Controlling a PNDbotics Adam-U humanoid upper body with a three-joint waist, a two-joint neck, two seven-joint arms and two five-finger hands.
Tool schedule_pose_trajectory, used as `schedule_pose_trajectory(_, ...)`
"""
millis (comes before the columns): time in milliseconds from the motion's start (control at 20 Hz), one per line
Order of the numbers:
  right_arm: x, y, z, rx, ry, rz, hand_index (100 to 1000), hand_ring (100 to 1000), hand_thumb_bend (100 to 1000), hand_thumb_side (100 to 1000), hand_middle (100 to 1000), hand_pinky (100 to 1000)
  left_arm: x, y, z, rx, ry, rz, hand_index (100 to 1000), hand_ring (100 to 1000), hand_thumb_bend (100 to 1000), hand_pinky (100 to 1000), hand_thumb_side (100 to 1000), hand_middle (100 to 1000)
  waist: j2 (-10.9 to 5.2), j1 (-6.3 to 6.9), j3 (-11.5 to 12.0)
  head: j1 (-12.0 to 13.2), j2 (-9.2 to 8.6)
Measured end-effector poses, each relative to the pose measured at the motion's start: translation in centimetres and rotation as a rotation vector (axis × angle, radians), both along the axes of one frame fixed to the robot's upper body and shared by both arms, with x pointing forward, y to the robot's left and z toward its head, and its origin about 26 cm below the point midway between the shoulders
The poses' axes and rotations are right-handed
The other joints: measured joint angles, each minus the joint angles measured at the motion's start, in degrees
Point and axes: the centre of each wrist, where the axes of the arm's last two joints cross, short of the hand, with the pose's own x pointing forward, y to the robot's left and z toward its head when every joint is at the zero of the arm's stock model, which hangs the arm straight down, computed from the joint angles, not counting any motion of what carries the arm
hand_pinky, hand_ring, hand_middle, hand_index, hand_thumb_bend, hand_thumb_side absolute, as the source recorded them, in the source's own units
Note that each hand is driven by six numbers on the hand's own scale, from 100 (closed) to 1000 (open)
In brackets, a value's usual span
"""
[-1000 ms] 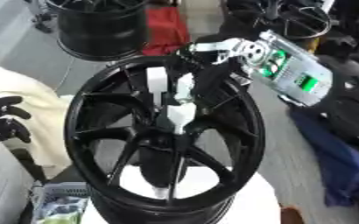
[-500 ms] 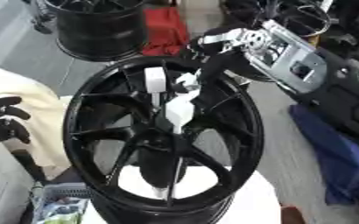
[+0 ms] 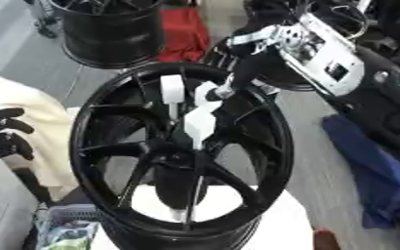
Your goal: Pull the pin out of the wheel hub.
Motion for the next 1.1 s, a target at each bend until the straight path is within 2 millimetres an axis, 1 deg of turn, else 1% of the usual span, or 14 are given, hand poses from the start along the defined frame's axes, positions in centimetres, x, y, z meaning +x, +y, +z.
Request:
schedule_pose_trajectory(250,0.6,1.3,-0.5,-0.045,0.016,0.005,933,892,431,319,854,877,0.0,-0.1,0.0,0.0,0.001,-0.002,864,551,100,562,886,643,0.0,0.01,0.09,-0.25,0.0)
schedule_pose_trajectory(700,1.2,1.8,-1.3,-0.123,-0.004,0.023,930,888,428,320,850,872,0.0,-0.1,0.0,0.0,0.001,-0.002,864,551,100,562,887,643,0.0,0.03,0.32,-0.53,0.0)
schedule_pose_trajectory(750,1.3,1.8,-1.4,-0.13,-0.009,0.023,916,855,419,322,822,836,0.0,-0.1,0.0,0.0,0.001,-0.002,865,552,100,562,888,643,0.0,0.03,0.32,-0.56,0.0)
schedule_pose_trajectory(900,1.6,1.7,-1.8,-0.163,-0.021,0.017,910,845,417,322,816,826,0.0,-0.1,0.0,0.0,0.002,-0.002,865,552,100,562,888,643,-0.01,0.04,0.37,-0.6,0.0)
schedule_pose_trajectory(950,1.6,1.8,-2.0,-0.175,-0.024,0.016,887,805,410,317,789,783,0.0,-0.1,0.0,-0.001,0.002,-0.002,865,552,100,562,888,643,-0.01,0.04,0.37,-0.6,0.0)
schedule_pose_trajectory(1100,1.7,1.9,-2.6,-0.201,-0.036,0.023,853,771,401,305,761,743,0.0,-0.1,0.0,-0.001,0.002,-0.002,865,552,100,562,888,643,-0.01,0.05,0.37,-0.61,0.0)
